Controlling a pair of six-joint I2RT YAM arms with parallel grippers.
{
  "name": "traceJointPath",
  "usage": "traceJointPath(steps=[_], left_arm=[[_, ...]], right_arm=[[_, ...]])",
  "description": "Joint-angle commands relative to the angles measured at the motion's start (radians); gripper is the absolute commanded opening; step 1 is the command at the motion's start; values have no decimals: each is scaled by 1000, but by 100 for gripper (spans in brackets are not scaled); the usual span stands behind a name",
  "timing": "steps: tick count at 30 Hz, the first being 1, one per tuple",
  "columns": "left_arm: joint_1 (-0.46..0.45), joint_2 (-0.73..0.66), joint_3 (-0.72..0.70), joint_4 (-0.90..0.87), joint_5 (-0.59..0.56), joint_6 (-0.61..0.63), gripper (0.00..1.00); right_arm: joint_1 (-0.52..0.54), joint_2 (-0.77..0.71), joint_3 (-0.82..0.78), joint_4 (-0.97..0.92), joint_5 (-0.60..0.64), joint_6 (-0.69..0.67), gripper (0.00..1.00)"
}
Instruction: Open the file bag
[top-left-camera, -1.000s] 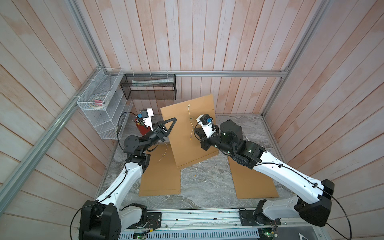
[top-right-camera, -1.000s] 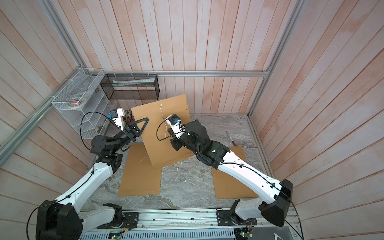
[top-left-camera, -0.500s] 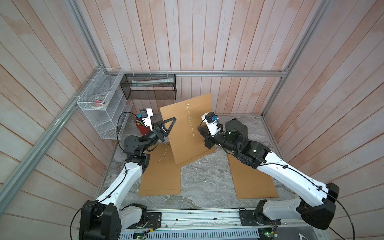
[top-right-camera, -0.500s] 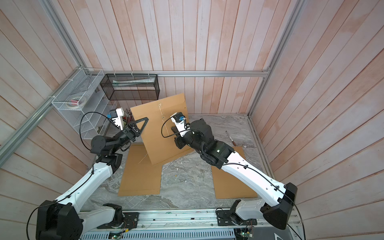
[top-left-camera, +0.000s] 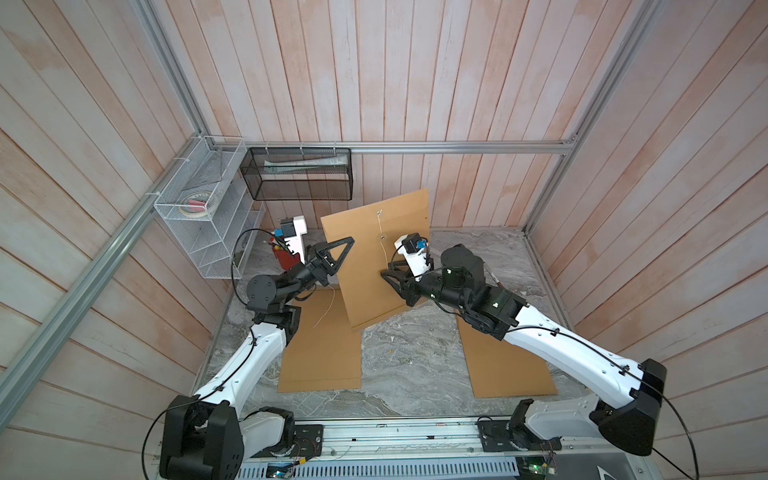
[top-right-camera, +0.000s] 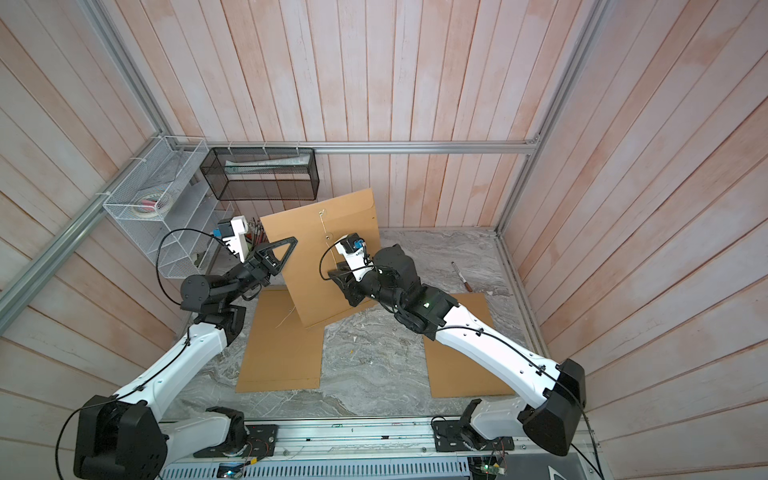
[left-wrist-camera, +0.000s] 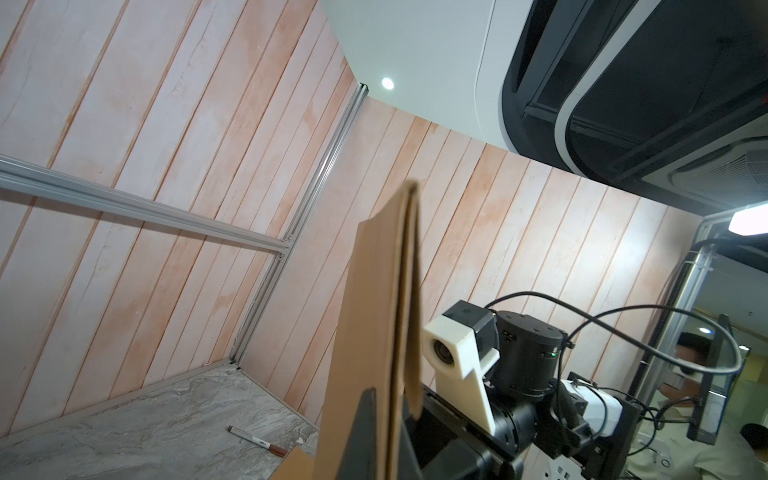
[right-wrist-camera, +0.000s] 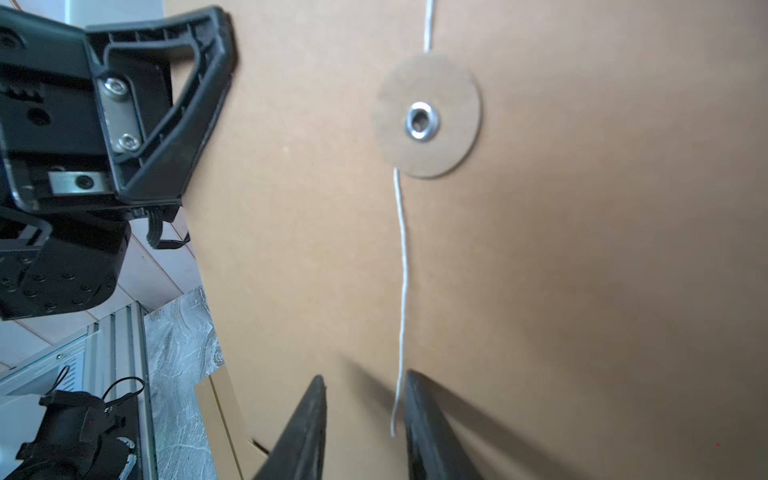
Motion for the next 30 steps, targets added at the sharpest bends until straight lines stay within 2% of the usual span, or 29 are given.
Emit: traceJointPath(steps=[1,11,26,30], left_arm=[[3,0,19,103,70,-45,0],[3,-27,16,142,121,-85,0],[3,30,22,253,145,-174,0],[3,33,23,253,147,-177,0]], right_arm=[[-15,16,-5,79,-17,15,33],[-46,12,-19,138,-36,2,35],[-55,36,-33,219,-162,0,35],[-54,51,-19,225,-170,-2,32]])
